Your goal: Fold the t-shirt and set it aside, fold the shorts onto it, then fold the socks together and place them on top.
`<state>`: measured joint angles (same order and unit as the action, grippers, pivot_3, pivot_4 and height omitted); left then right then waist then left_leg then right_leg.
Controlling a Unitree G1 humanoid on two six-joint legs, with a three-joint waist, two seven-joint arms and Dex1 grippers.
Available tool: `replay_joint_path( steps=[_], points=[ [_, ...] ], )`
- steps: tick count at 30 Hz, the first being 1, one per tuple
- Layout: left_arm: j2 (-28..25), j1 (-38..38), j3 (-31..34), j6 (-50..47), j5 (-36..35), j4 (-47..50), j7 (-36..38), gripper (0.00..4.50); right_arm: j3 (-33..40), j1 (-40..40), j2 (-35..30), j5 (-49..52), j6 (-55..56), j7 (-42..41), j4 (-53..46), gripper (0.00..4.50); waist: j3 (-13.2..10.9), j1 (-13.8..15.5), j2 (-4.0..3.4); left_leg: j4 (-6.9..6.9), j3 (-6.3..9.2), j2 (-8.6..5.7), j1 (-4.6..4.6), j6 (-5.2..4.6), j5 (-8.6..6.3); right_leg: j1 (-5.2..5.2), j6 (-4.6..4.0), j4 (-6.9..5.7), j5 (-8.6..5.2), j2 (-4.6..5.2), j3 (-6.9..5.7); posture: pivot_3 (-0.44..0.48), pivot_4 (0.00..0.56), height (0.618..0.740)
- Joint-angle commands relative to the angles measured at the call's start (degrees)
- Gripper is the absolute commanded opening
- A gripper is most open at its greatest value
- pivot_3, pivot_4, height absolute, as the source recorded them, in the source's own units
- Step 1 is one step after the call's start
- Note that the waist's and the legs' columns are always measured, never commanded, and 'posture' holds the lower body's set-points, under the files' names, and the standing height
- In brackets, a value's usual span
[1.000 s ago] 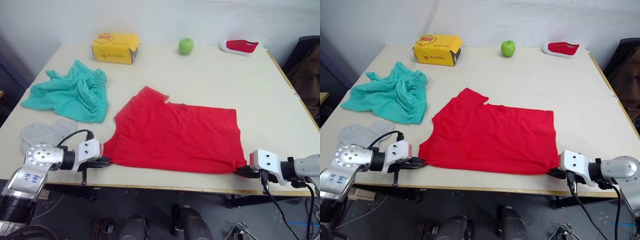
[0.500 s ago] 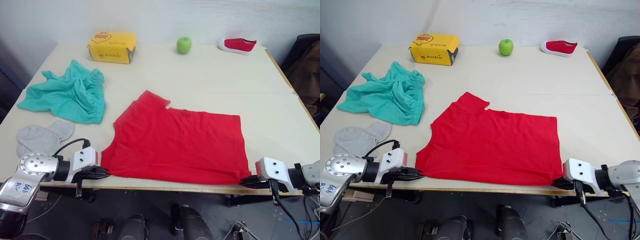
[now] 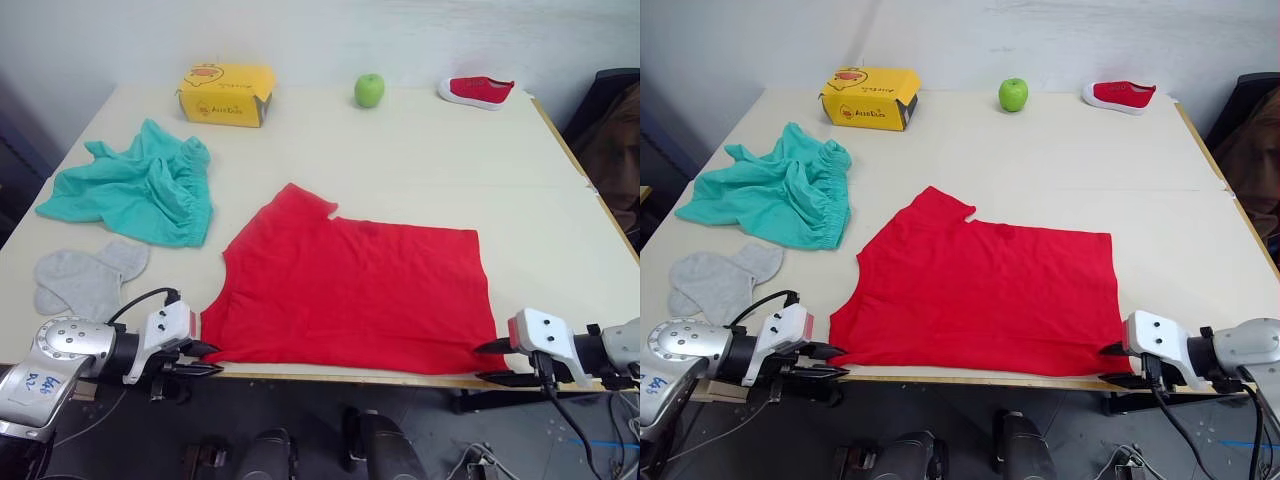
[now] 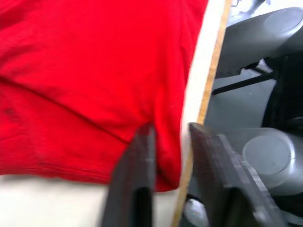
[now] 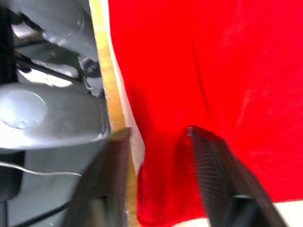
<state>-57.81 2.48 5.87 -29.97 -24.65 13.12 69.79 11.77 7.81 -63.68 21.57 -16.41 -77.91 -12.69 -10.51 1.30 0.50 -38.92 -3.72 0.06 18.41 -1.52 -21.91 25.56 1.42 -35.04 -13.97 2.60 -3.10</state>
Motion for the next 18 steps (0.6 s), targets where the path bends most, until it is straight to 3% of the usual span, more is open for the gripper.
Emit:
replay_joint_path(
  steps=[1, 4, 7, 12, 18],
  points=[
    [-3.42, -5.01, 4.16, -12.03, -10.01, 0.10, 3.90, 2.61, 5.61, -5.01, -2.86, 10.51, -10.06, -2.26, -2.70, 3.38, -0.05, -0.07, 0.01, -0.01, 0.01, 0.00, 0.01, -0.01, 0.01, 0.01, 0.00, -0.01, 0.00, 0.00, -0.01, 0.000, 0.150, 0.740],
    [-3.35, -13.16, 4.28, -16.71, -13.14, -4.03, 4.02, 3.55, 5.50, -13.22, -3.59, 17.07, -19.32, -1.60, -0.50, 4.41, -0.09, -0.07, 0.01, -0.15, 0.03, -0.01, 0.03, -0.04, 0.04, -0.02, 0.01, -0.02, 0.01, 0.01, -0.02, 0.000, 0.150, 0.740],
    [-0.91, -23.01, 3.09, -19.86, -13.79, -11.11, 2.15, 4.47, 2.59, -21.74, -1.74, 17.85, -23.81, 0.88, 4.65, 4.50, -0.09, -0.08, 0.01, -0.13, 0.05, -0.01, 0.04, -0.01, 0.05, 0.01, 0.00, -0.03, 0.01, 0.00, -0.04, 0.000, 0.150, 0.740],
    [6.97, -41.35, -5.08, -15.61, -3.04, -29.47, -4.79, 4.47, -7.35, -35.12, 4.21, 8.57, -23.14, 7.06, 17.14, 4.50, -0.10, -0.01, 0.04, -0.16, 0.05, -0.08, 0.14, 0.03, 0.04, 0.07, 0.08, -0.04, 0.05, 0.01, -0.08, 0.000, 0.150, 0.740],
    [17.22, -56.18, -8.40, -3.34, 7.10, -51.47, -12.34, 4.47, -11.68, -50.88, 15.19, -0.29, -23.37, 19.98, 36.69, 4.50, -0.06, -0.46, 0.10, -0.64, -0.16, -0.25, 1.67, 0.42, 0.50, 1.50, 0.29, -0.57, 0.18, 0.05, -0.03, 0.000, 0.150, 0.740]
  ],
)
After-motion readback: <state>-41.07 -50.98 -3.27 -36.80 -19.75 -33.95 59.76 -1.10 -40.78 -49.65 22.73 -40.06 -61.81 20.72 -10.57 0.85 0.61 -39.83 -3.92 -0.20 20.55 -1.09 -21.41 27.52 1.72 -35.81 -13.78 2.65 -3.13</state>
